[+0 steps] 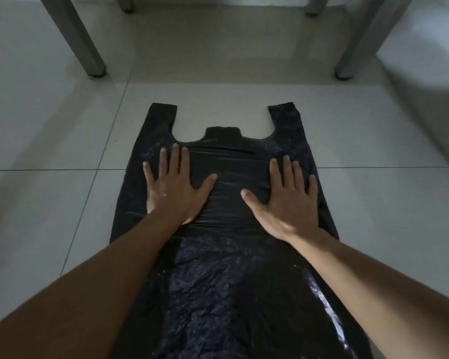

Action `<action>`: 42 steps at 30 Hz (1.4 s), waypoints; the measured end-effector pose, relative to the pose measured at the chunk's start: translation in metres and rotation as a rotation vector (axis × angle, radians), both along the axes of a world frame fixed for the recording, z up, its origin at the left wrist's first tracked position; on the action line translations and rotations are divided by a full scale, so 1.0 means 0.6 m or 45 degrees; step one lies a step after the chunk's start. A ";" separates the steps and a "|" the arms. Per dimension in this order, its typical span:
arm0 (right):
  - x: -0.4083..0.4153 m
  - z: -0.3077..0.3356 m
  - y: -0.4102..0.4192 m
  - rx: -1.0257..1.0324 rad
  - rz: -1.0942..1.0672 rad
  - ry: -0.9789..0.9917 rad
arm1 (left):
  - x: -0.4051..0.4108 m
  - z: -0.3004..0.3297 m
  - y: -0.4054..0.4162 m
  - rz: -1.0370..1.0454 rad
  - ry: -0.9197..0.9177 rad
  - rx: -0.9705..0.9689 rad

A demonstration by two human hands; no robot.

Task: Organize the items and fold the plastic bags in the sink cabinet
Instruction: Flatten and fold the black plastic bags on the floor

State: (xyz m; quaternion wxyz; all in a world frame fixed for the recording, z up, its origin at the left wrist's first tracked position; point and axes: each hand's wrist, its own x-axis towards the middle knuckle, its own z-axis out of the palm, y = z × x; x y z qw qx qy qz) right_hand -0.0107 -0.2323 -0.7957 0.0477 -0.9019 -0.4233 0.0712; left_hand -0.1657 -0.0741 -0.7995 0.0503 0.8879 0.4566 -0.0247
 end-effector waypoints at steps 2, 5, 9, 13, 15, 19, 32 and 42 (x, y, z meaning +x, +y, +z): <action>0.017 0.007 0.008 -0.015 -0.146 0.031 | -0.001 -0.001 0.001 -0.017 0.009 0.022; 0.042 0.019 0.029 0.014 -0.165 -0.053 | 0.001 -0.003 0.000 -0.010 0.000 0.026; 0.087 0.013 0.058 -0.105 0.116 -0.024 | 0.002 -0.002 0.000 0.005 -0.010 0.021; 0.104 0.002 0.062 -0.087 0.051 -0.063 | 0.004 0.000 -0.002 0.004 0.007 0.020; 0.106 0.007 0.065 -0.100 0.042 -0.013 | 0.003 0.001 -0.001 0.004 0.011 0.022; 0.060 0.028 0.037 -0.002 0.034 -0.004 | 0.003 0.003 0.000 0.015 0.017 0.002; -0.011 0.048 -0.112 -0.058 0.150 -0.009 | -0.027 0.055 -0.029 -0.102 -0.340 -0.176; -0.099 0.016 -0.221 -0.164 0.172 -0.036 | -0.185 0.011 -0.237 -0.333 0.051 -0.053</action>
